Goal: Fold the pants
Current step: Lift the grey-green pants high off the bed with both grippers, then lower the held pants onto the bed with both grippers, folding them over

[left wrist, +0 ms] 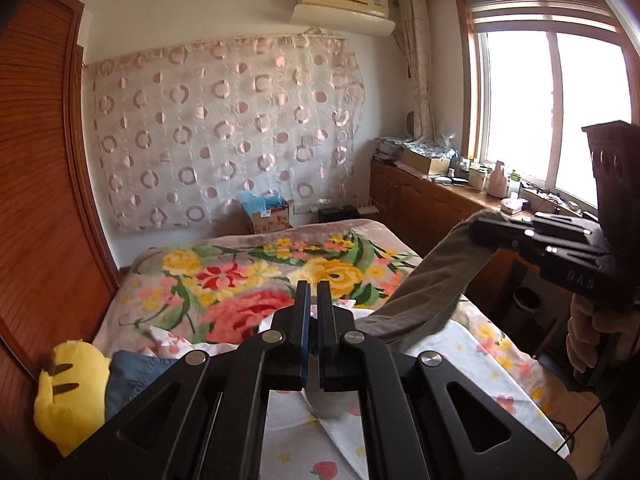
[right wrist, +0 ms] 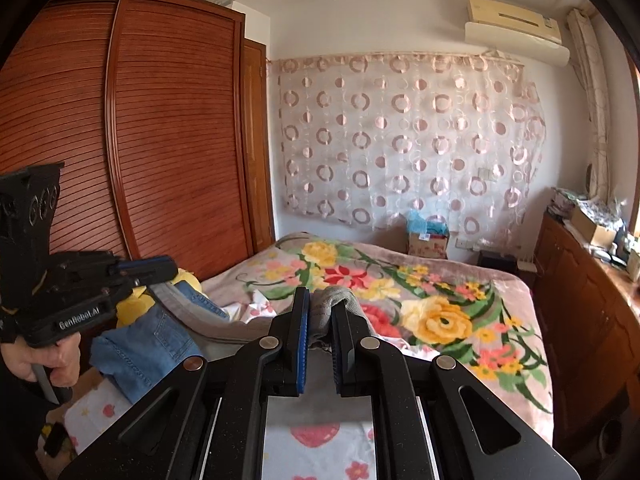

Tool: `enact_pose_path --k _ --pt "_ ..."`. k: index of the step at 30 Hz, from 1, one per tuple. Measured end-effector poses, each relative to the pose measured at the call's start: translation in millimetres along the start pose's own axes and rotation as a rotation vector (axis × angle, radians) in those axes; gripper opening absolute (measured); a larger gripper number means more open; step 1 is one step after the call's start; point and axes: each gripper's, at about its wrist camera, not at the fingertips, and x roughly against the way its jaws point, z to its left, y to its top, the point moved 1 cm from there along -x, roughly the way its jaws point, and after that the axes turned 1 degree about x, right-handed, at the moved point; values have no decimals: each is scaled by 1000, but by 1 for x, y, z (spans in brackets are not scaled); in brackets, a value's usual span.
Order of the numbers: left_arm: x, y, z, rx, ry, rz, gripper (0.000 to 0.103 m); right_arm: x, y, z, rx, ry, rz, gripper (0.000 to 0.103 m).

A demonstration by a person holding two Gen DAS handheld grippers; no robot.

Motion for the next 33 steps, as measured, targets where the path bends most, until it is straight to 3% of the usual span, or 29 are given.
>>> enact_pose_path --k 5,13,16,33 --pt "1 -28 -3 -13 3 34 4 -5 -46 -6 -29 39 23 9" --pt "23 -120 -28 -35 -39 137 4 -12 -116 -9 -73 75 147 9" --pt "33 -139 -36 -31 -61 161 4 -10 -139 -6 -98 91 180 9" --pt "85 -225 -54 3 -107 232 4 43 -195 31 -176 118 297 9"
